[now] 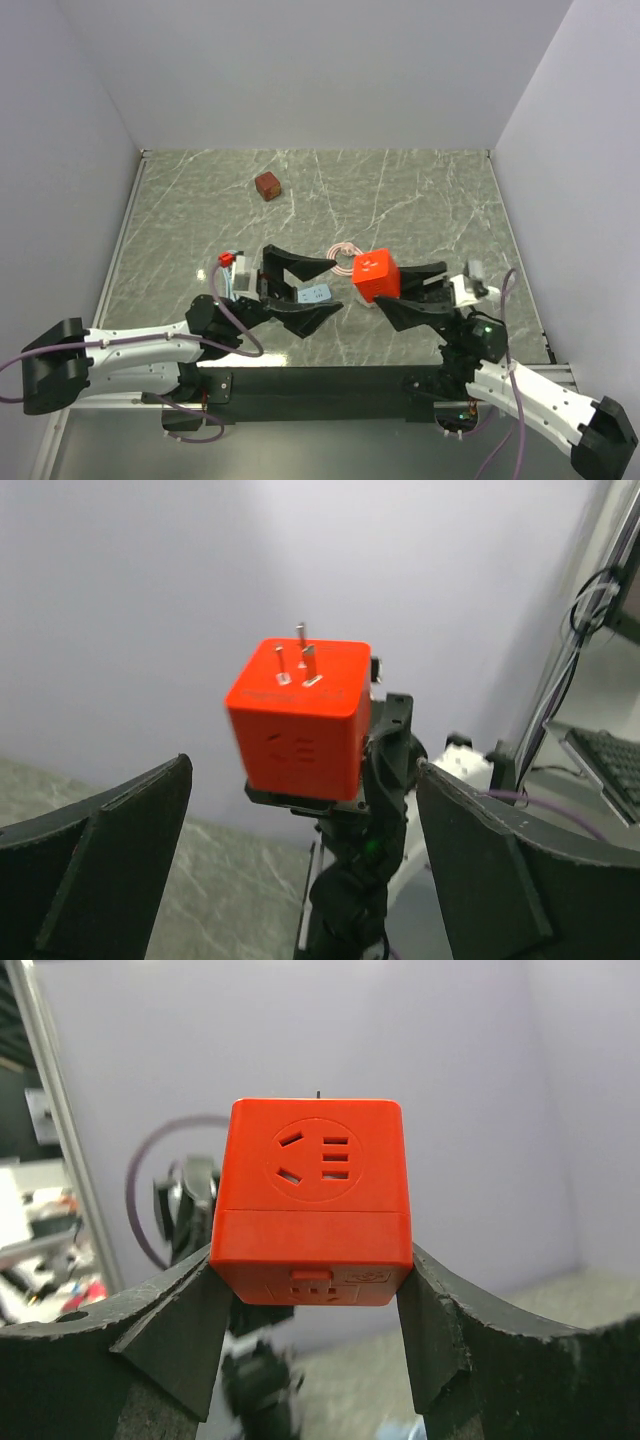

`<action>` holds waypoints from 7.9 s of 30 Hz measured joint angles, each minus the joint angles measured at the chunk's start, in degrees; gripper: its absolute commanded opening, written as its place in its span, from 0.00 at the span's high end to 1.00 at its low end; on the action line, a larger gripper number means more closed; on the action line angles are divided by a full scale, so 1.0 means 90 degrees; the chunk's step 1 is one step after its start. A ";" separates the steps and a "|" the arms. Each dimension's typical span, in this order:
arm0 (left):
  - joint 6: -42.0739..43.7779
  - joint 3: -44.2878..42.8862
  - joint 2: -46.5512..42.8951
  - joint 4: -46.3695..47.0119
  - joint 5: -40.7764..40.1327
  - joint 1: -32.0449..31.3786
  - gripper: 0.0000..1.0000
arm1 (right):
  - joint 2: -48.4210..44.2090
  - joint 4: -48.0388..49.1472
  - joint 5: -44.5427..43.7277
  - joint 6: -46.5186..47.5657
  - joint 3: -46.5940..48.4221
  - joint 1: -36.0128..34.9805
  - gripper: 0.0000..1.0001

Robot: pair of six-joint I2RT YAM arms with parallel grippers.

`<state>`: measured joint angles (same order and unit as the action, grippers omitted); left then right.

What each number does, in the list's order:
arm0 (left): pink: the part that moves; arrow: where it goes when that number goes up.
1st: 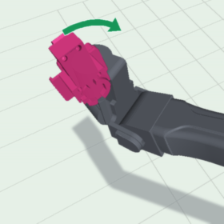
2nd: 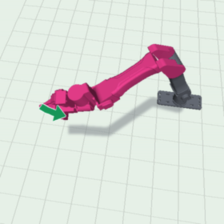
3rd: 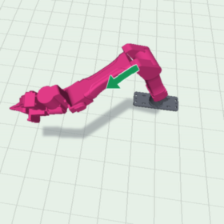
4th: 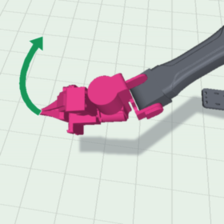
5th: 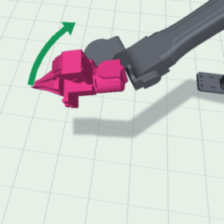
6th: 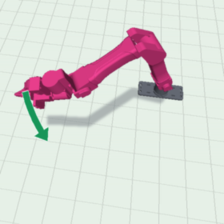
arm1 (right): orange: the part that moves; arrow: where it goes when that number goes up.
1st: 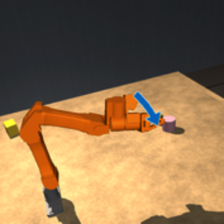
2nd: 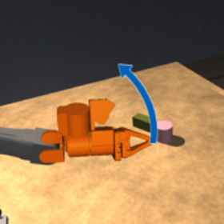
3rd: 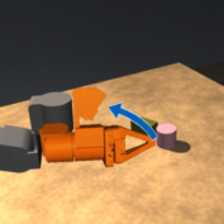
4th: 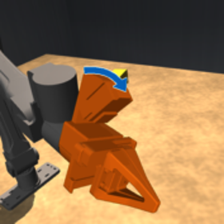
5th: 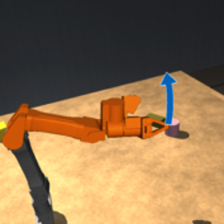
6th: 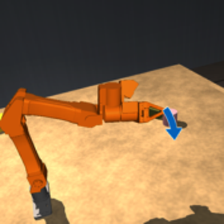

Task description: Insert the plug

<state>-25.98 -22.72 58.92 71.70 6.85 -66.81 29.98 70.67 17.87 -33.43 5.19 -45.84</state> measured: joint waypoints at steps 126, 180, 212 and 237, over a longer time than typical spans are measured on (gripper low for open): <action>-0.4357 0.1860 -0.0056 -0.6093 -0.6657 0.0789 0.29 | 0.0063 -0.9964 -0.0680 0.1632 0.3466 -0.0041 1.00; 0.0418 -0.1865 0.3956 -0.4690 0.0146 0.5333 0.01 | 0.0576 -0.9972 -0.1168 0.1554 0.3415 -0.0027 1.00; -0.2584 -0.1265 0.3247 -0.6084 -0.3186 0.3648 0.01 | -0.0517 -0.9428 -0.0597 0.1632 0.2788 -0.0027 1.00; -0.1375 -0.1991 0.4381 -0.5110 -0.2749 0.4459 1.00 | -0.0617 -0.9423 -0.0738 0.1634 0.2730 -0.0027 1.00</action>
<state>-38.35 -40.64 98.35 25.71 -17.89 -26.68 24.43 -14.13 11.22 -18.72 29.76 -46.09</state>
